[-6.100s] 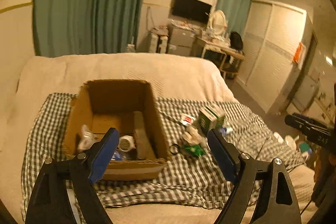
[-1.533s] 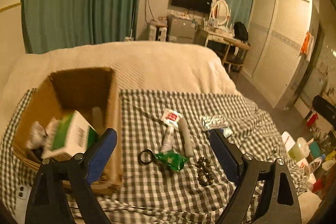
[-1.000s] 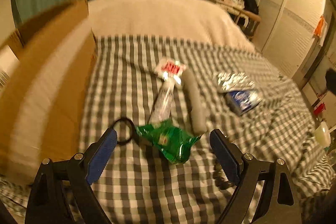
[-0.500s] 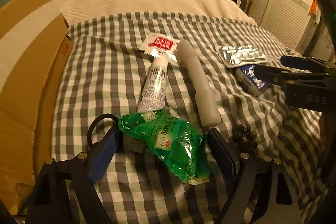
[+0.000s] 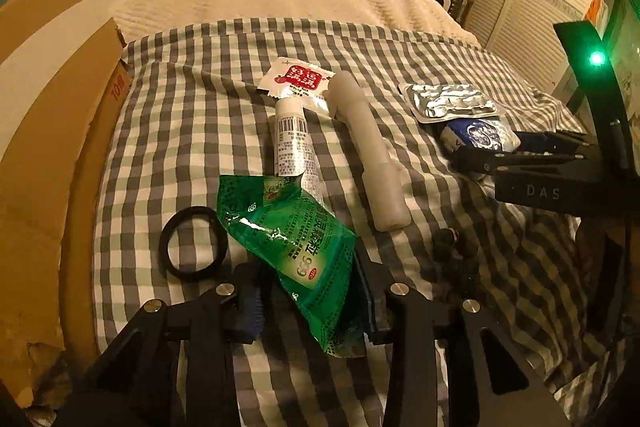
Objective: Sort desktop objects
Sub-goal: 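Grasp the green bag with left tool while right tool grasps blue tissue pack, then carry the green bag and tissue pack over the box and release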
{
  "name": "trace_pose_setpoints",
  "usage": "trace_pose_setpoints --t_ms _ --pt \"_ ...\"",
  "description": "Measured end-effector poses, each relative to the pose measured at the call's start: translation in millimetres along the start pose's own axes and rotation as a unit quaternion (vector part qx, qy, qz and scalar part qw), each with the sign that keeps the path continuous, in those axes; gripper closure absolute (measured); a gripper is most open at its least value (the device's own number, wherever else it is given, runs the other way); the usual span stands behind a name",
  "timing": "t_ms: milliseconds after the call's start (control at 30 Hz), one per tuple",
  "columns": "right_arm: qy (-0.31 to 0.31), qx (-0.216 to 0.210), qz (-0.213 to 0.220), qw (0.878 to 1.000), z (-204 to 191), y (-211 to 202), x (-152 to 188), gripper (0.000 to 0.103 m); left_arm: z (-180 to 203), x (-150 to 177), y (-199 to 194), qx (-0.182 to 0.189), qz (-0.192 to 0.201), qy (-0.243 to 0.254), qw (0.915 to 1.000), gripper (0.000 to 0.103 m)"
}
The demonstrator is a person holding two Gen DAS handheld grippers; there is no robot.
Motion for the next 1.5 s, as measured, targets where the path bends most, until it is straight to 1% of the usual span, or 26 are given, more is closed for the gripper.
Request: trace_pose_setpoints --t_ms 133,267,367,500,633,667,767,867,933,1033,1133,1200,1333,1433,1500 --pt "0.015 -0.007 0.014 1.0 -0.8 -15.1 3.6 0.03 -0.4 -1.3 -14.9 -0.001 0.02 -0.004 0.9998 0.068" --pt "0.041 -0.014 0.032 0.999 4.0 -40.8 11.7 0.03 -0.4 -1.2 -35.0 0.004 0.04 -0.012 0.9991 0.068" --pt "0.068 -0.023 0.038 0.997 9.9 -61.2 20.2 0.03 -2.6 -1.3 -48.2 0.008 0.051 -0.019 0.9985 0.068" --pt "0.098 -0.031 0.055 0.993 15.6 -89.6 32.7 0.03 -10.7 -4.3 -71.4 0.027 0.067 -0.043 0.9964 0.068" --pt "0.127 -0.041 0.064 0.989 17.9 -119.9 50.7 0.03 -20.7 -9.0 -104.5 0.06 0.097 -0.08 0.9902 0.068" --pt "0.13 -0.04 0.068 0.988 17.6 -129.8 55.2 0.03 -23.1 -10.3 -113.5 0.072 0.104 -0.089 0.9879 0.068" --pt "0.129 -0.046 0.075 0.988 10.4 -153.3 64.5 0.03 -30.1 -14.9 -129.4 0.09 0.112 -0.107 0.9838 0.068" --pt "0.109 -0.046 0.079 0.99 -2.5 -176.4 67.4 0.03 -36.4 -24.0 -148.6 0.103 0.119 -0.117 0.9806 0.068" --pt "0.095 -0.047 0.085 0.991 -11.3 -190.0 65.0 0.03 -38.4 -32.8 -164.9 0.102 0.132 -0.103 0.9806 0.068" --pt "0.076 -0.046 0.105 0.99 -27.0 -217.4 54.0 0.03 -46.4 -50.7 -191.7 0.093 0.15 -0.077 0.9813 0.068" --pt "0.069 -0.06 0.129 0.987 -42.0 -246.6 35.3 0.03 -60.7 -64.8 -209.3 0.089 0.161 -0.067 0.9807 0.068" --pt "0.063 -0.072 0.147 0.984 -55.1 -265.3 20.2 0.03 -74.8 -73.6 -219.2 0.076 0.168 -0.06 0.981 0.068" --pt "0.035 -0.104 0.173 0.979 -99.3 -294.9 -12.5 0.03 -103.0 -81.6 -227.4 0.048 0.168 -0.052 0.9831 0.068" --pt "0.013 -0.12 0.185 0.975 -132.7 -305.5 -34.4 0.03 -126.1 -81.0 -228.0 0.027 0.165 -0.051 0.9846 0.068" --pt "-0.002 -0.141 0.187 0.972 -163.4 -307.7 -52.0 0.03 -145.4 -81.6 -230.7 0.015 0.166 -0.054 0.9844 0.068"
Point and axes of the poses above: each gripper's, at about its wrist camera, not at the fingertips, and y roughly the way its jaws point, z to its right, x to its underside, the point moved 8 cm from there along y, roughly the way its jaws point, and after that the axes turned 2 degrees about -y, right-handed, at the moved point
